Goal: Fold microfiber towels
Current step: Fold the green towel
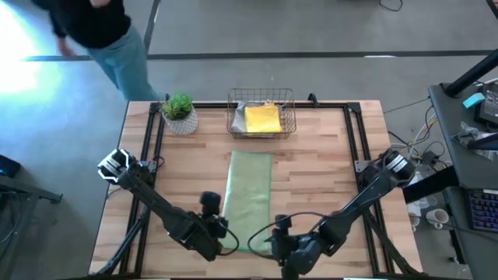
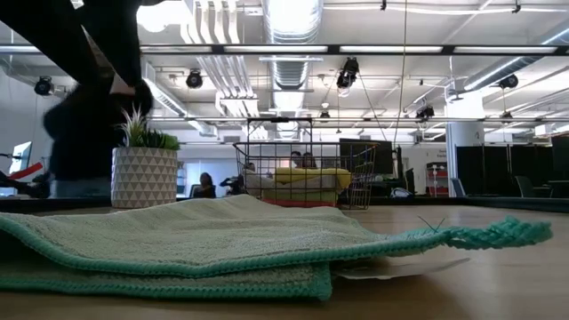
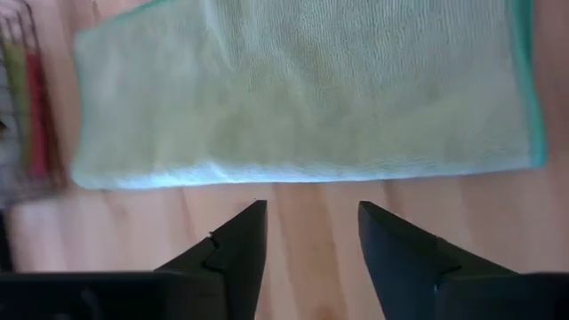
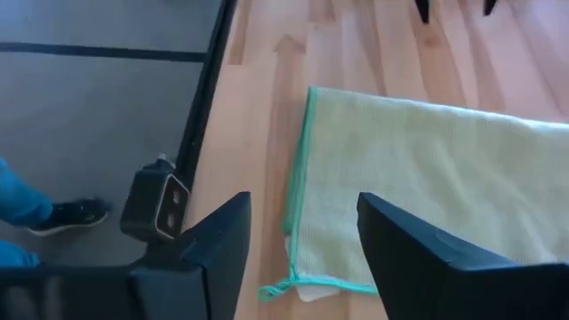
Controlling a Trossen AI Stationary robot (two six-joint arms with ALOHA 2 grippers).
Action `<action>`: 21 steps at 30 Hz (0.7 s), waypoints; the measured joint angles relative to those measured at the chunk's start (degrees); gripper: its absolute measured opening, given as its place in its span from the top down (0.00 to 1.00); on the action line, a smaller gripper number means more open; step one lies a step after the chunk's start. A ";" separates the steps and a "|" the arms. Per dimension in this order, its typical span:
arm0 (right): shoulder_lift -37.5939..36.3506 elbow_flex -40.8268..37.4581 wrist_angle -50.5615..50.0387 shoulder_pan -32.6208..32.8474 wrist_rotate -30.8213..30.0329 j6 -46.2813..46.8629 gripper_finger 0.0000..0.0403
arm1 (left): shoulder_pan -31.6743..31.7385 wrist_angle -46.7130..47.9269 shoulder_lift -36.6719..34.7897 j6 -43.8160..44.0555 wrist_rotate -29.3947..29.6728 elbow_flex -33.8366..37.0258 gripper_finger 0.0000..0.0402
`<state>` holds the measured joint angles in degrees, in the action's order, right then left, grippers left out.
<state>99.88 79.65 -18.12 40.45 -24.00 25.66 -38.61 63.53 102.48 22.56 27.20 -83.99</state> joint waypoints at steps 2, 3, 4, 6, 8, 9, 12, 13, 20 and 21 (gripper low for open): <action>2.01 1.40 0.13 -0.11 -0.04 0.26 0.51 | 0.00 -0.25 0.00 3.45 -0.72 0.02 0.58; 2.87 2.02 0.11 -0.11 -0.05 0.24 0.51 | 0.00 -0.69 0.00 4.89 -0.83 0.13 0.57; 3.74 2.59 -0.05 -0.11 -0.05 0.25 0.51 | -0.03 -1.61 -0.04 5.39 -0.89 0.42 0.56; 5.48 3.95 0.10 -0.19 -0.05 0.25 0.51 | -0.42 -4.07 -0.07 5.35 -1.36 1.10 0.56; 7.07 4.99 -0.11 -0.24 -0.06 0.26 0.52 | -0.93 -6.42 -0.07 4.19 -1.39 1.96 0.56; 7.64 5.39 -0.10 -0.24 -0.06 0.34 0.52 | -1.25 -8.03 -0.07 3.62 -1.38 2.62 0.56; 9.20 5.93 -0.27 -0.47 -0.07 1.98 0.52 | -1.90 -12.59 -0.09 1.97 -1.53 5.57 0.56; 9.74 6.05 -0.19 -0.52 -0.06 2.90 0.52 | -2.01 -13.72 -0.07 1.51 -1.62 6.42 0.56; 13.93 6.68 0.07 -1.58 0.20 4.32 0.52 | -3.02 -24.89 -0.09 -2.29 -2.45 12.06 0.56; 14.49 6.88 0.09 -1.75 0.45 4.29 0.52 | -3.17 -26.04 -0.09 -2.39 -2.72 12.86 0.56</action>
<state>114.37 86.54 -18.03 38.70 -23.55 29.95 -41.78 37.48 102.39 20.17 24.49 -71.12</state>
